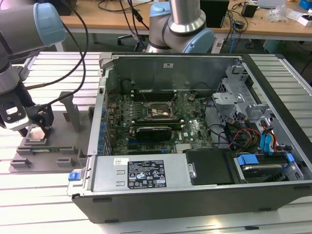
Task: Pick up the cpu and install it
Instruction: 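Pick up the cpu and move it towards the insertion slot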
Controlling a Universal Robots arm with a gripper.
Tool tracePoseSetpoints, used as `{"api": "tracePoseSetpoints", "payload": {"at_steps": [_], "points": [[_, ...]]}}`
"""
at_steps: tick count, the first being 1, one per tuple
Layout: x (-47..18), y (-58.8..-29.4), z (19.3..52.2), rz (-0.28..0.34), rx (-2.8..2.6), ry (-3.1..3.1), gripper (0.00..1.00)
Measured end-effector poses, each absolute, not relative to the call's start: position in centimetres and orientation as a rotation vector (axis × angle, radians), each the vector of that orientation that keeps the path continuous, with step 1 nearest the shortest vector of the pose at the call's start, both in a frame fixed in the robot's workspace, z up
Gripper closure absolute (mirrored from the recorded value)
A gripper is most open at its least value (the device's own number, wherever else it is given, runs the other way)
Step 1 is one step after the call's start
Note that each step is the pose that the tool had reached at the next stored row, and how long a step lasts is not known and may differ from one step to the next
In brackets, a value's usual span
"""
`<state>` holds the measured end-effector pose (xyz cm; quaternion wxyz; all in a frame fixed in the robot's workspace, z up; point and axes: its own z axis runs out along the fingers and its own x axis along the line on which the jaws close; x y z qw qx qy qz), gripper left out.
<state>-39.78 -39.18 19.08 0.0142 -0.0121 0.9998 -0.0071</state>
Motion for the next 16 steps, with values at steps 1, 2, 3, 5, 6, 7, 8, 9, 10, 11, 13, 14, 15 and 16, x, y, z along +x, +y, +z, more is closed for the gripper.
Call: {"api": "tracePoseSetpoints", "payload": {"at_steps": [1, 2, 3, 5, 6, 7, 8, 9, 10, 11, 13, 14, 15, 16], "points": [[-39.79, -39.18, 18.87, -0.022, -0.037, 3.113, 0.33], [-39.79, -39.18, 18.85, -0.022, -0.038, 3.113, 0.33], [-39.79, -39.17, 18.85, -0.022, -0.037, 3.113, 0.33], [-39.79, -39.17, 18.83, -0.022, -0.037, 3.113, 0.33], [-39.79, -39.17, 18.83, -0.022, -0.037, 3.113, 0.33], [-39.79, -39.18, 18.83, -0.022, -0.037, 3.113, 0.33], [-39.78, -39.18, 18.83, -0.023, -0.037, 3.113, 0.4], [-39.78, -39.18, 18.83, -0.023, -0.037, 3.113, 0.45], [-39.79, -39.18, 18.82, -0.022, -0.037, 3.113, 0.45], [-39.79, -39.18, 18.82, -0.022, -0.037, 3.113, 0.45], [-39.79, -39.18, 18.82, -0.022, -0.037, 3.113, 0.45], [-39.79, -39.18, 18.82, -0.022, -0.037, 3.113, 0.45], [-39.78, -39.18, 18.81, -0.022, -0.037, 3.113, 0.45], [-39.79, -39.17, 18.81, -0.022, -0.037, 3.113, 0.45]]}}
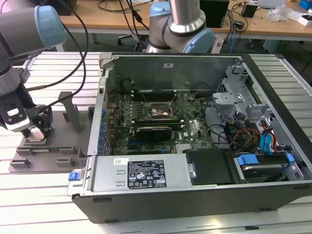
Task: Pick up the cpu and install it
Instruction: 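Pick up the cpu and move it towards the insertion slot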
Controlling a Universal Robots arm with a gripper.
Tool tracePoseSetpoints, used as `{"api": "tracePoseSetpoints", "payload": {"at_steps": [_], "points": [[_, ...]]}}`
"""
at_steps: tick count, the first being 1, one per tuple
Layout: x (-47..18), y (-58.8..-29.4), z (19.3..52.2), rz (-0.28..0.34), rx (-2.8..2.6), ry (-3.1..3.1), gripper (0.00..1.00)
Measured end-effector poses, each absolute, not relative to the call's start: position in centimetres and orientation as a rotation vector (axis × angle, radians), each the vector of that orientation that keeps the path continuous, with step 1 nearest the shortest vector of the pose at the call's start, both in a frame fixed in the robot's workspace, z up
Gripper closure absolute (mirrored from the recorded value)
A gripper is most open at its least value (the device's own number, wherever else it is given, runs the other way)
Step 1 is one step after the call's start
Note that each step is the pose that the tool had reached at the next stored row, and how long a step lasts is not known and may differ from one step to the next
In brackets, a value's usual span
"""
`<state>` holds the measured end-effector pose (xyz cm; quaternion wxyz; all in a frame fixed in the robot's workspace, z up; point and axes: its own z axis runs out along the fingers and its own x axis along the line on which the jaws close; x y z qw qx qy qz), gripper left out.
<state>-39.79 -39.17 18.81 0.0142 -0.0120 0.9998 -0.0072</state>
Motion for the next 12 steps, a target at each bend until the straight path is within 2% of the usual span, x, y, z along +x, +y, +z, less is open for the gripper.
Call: {"api": "tracePoseSetpoints", "payload": {"at_steps": [12], "points": [[-39.8, -39.2, 21.0, -0.022, -0.037, 3.113, 0.45]]}}
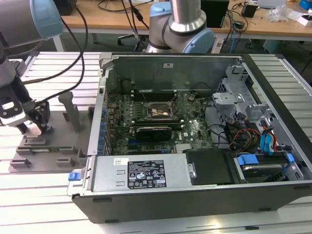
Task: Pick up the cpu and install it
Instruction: 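Pick up the cpu and move it towards the insertion slot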
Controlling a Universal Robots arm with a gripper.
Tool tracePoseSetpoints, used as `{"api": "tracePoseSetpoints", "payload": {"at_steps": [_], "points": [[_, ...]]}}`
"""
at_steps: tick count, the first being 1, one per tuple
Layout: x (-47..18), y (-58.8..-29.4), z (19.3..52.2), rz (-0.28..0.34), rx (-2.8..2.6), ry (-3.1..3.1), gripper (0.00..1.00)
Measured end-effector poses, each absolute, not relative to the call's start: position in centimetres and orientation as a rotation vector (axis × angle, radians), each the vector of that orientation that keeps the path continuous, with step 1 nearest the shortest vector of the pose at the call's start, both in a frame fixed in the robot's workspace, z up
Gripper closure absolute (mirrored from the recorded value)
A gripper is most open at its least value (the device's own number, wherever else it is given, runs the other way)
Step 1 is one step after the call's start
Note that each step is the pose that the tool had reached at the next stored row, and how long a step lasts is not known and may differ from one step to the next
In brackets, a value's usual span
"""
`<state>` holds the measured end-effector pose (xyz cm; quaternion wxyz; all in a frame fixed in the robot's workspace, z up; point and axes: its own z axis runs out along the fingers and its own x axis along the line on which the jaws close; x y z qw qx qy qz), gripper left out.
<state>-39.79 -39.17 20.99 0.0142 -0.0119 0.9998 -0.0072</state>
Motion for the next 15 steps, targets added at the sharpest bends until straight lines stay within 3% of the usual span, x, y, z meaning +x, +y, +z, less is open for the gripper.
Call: {"api": "tracePoseSetpoints", "payload": {"at_steps": [15], "points": [[-39.8, -39.2, 24.0, -0.024, -0.037, 3.113, 0.45]]}}
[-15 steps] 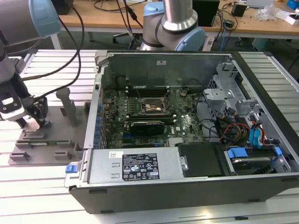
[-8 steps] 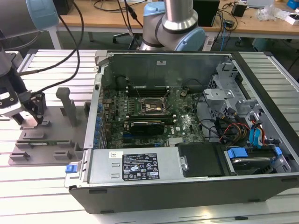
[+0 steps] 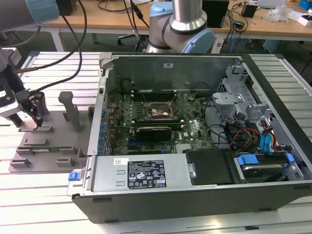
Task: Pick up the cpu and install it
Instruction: 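Pick up the cpu and move it towards the insertion slot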
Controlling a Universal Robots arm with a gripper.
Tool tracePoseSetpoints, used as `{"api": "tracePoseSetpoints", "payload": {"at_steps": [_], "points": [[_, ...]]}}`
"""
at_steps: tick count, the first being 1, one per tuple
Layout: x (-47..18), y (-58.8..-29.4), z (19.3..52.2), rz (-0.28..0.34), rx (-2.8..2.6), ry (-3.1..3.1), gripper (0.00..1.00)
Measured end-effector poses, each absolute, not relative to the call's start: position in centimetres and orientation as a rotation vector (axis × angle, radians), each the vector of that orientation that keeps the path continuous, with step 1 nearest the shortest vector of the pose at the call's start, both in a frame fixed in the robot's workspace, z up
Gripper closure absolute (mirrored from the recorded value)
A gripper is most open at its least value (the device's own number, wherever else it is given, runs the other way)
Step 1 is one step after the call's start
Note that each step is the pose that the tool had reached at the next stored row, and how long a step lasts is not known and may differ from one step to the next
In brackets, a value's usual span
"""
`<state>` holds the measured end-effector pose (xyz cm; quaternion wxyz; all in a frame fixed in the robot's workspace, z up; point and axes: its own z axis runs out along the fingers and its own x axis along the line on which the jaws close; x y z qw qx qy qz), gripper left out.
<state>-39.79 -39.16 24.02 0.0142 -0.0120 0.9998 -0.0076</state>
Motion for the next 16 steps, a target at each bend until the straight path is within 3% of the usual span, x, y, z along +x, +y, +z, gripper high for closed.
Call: {"api": "tracePoseSetpoints", "payload": {"at_steps": [16], "points": [[-39.8, -39.2, 26.4, -0.024, -0.037, 3.113, 0.45]]}}
